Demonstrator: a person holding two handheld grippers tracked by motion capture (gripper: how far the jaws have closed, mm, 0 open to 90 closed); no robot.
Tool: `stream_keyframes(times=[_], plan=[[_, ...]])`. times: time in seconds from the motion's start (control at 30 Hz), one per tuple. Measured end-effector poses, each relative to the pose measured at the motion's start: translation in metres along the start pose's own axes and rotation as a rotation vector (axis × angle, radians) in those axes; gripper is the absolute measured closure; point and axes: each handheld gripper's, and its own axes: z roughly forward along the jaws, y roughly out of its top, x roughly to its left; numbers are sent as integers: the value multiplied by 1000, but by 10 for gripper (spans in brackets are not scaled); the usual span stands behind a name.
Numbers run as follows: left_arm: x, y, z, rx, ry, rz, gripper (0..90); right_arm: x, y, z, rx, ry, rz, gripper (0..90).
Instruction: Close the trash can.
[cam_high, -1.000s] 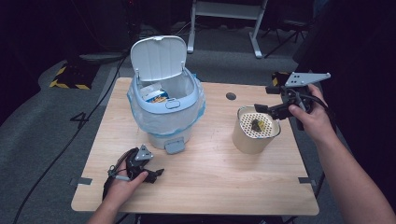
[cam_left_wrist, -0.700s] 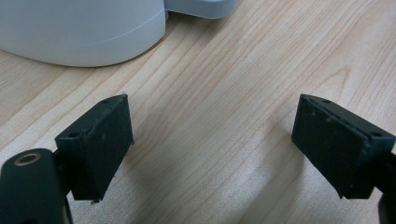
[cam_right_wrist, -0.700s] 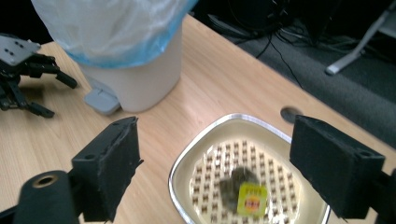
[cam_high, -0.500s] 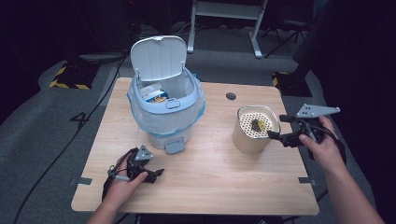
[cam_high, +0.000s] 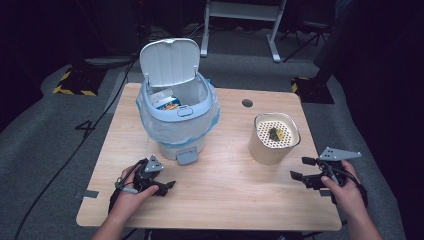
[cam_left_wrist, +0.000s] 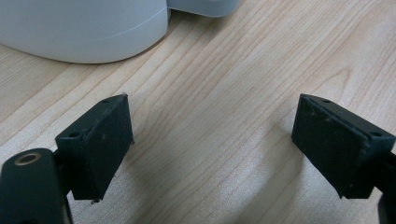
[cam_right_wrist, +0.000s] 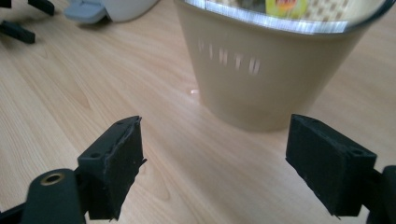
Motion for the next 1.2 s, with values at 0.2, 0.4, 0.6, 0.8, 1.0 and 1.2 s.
stream_keyframes(times=[0.2, 0.4, 0.6, 0.8, 1.0, 1.2], plan=[[-2, 0, 0, 0, 9, -13, 126, 1, -32, 21, 63, -28, -3, 186], [-2, 0, 0, 3, 17, -20, 126, 2, -53, 37, 89, -4, 20, 180], [-3, 0, -1, 2, 24, -25, 127, 3, -66, 46, 83, -33, 8, 159], [-5, 0, 0, -4, 46, -53, 142, 8, -70, 51, 56, -110, -38, 138], [-4, -1, -1, -15, 67, -66, 195, 7, -68, 53, 63, -118, -30, 97], [-3, -2, -4, -20, 69, -67, 259, 7, -68, 53, 63, -118, -30, 97]])
